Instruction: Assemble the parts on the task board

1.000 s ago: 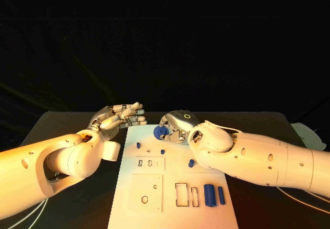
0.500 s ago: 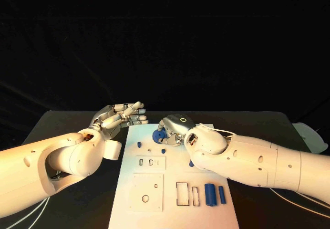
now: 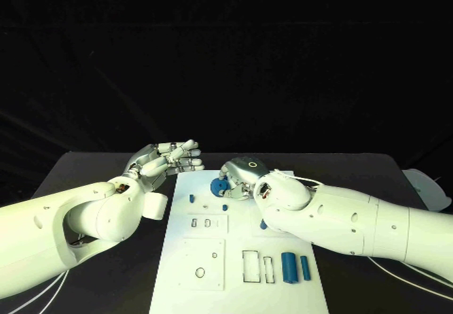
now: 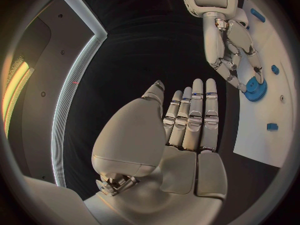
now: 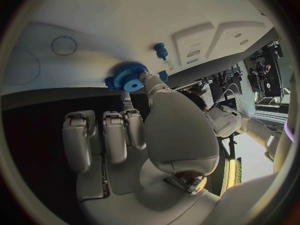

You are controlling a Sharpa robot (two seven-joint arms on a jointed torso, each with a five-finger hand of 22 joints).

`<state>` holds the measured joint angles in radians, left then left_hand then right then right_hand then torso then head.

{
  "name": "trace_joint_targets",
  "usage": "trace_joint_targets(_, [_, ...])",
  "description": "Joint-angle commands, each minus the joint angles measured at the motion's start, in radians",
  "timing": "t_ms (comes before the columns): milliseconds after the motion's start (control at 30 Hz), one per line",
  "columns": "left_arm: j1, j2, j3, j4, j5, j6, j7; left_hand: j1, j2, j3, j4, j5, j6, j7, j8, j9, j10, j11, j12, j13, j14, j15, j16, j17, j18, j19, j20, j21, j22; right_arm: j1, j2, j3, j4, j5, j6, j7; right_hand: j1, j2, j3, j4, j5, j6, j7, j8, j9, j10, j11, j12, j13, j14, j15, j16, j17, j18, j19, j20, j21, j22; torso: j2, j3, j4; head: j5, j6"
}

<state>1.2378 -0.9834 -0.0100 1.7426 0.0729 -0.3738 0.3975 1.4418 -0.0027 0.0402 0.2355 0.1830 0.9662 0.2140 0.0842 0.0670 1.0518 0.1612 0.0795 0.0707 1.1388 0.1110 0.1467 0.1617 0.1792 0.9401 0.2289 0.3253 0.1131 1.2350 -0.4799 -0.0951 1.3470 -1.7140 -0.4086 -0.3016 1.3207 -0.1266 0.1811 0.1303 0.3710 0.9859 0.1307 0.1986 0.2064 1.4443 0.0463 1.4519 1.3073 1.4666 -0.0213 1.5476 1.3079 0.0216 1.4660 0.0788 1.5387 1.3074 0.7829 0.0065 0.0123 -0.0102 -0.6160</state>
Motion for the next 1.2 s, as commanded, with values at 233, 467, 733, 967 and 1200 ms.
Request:
trace_joint_targets(233, [0.001, 0.001, 0.001, 0.001, 0.001, 0.021, -0.001, 0.007, 0.000, -0.003, -0.001, -0.004, -0.002, 0.003, -0.004, -0.001, -0.002, 0.004, -0.003, -0.001, -0.002, 0.005, -0.004, 0.001, 0.005, -0.002, 0.006, -0.003, -0.002, -0.001, 0.005, -0.001, -0.003, 0.008, -0.002, -0.006, -0.023, -0.009, -0.004, 0.011, -0.031, -0.038, 0.019, -0.036, -0.014, -0.011, 0.020, -0.015, 0.103, 0.093, 0.016, 0.004, 0.214, -0.007, 0.064, 0.022, -0.006, 0.214, 0.000, -0.0004, -0.0003, -0.001, -0.001])
trace_joint_targets(467, [0.001, 0.002, 0.001, 0.000, 0.001, 0.021, -0.002, 0.007, 0.000, -0.003, -0.001, -0.004, -0.002, 0.004, -0.005, -0.001, -0.002, 0.004, -0.004, -0.001, -0.003, 0.005, -0.004, 0.002, 0.004, -0.002, 0.006, -0.003, -0.002, -0.001, 0.004, -0.001, -0.002, 0.025, 0.034, 0.002, -0.083, -0.021, -0.038, 0.050, -0.042, -0.036, 0.022, -0.055, -0.013, -0.012, 0.025, -0.014, 0.104, 0.093, 0.022, 0.005, 0.218, -0.007, 0.064, 0.031, -0.006, 0.215, 0.000, -0.0001, -0.0016, 0.000, 0.000])
trace_joint_targets(733, [0.001, 0.002, 0.001, 0.000, 0.001, 0.020, -0.003, 0.007, 0.000, -0.003, -0.001, -0.004, -0.002, 0.004, -0.005, -0.001, -0.002, 0.004, -0.004, -0.001, -0.003, 0.005, -0.005, 0.002, 0.004, -0.002, 0.006, -0.003, -0.002, -0.001, 0.000, -0.001, -0.004, 0.060, 0.103, 0.003, -0.192, 0.001, -0.110, 0.151, 0.000, -0.024, 0.021, -0.072, -0.008, -0.011, 0.026, -0.011, 0.107, 0.094, 0.023, 0.007, 0.221, -0.007, 0.064, 0.033, -0.007, 0.216, 0.000, 0.0002, -0.0012, 0.001, 0.001])
trace_joint_targets(967, [0.001, 0.003, 0.001, -0.003, 0.001, 0.020, -0.003, 0.007, 0.000, -0.003, -0.001, -0.004, -0.003, 0.004, -0.005, -0.001, -0.003, 0.004, -0.004, -0.001, -0.003, 0.005, -0.005, 0.002, 0.004, -0.002, 0.006, -0.003, -0.002, -0.001, -0.040, -0.001, 0.027, 0.080, -0.017, 0.026, -0.152, 0.019, -0.103, 0.134, 0.011, -0.008, 0.016, -0.073, -0.003, 0.001, 0.021, 0.000, 0.119, 0.095, 0.019, 0.008, 0.225, -0.010, 0.072, 0.030, 0.000, 0.225, -0.002, 0.0022, -0.0011, 0.001, 0.003])
trace_joint_targets(1200, [0.001, 0.002, 0.001, -0.009, 0.001, 0.021, -0.003, 0.007, 0.000, -0.003, -0.001, -0.004, -0.003, 0.004, -0.005, -0.001, -0.003, 0.004, -0.004, -0.001, -0.003, 0.005, -0.005, 0.002, 0.004, -0.002, 0.006, -0.003, -0.002, 0.013, -0.173, 0.007, 0.151, 0.159, -0.139, 0.098, -0.101, 0.020, -0.095, 0.104, 0.014, -0.006, 0.016, -0.081, -0.002, 0.005, 0.020, 0.002, 0.123, 0.094, 0.018, 0.007, 0.221, -0.009, 0.070, 0.027, -0.002, 0.224, -0.011, 0.0013, -0.0151, -0.005, 0.005])
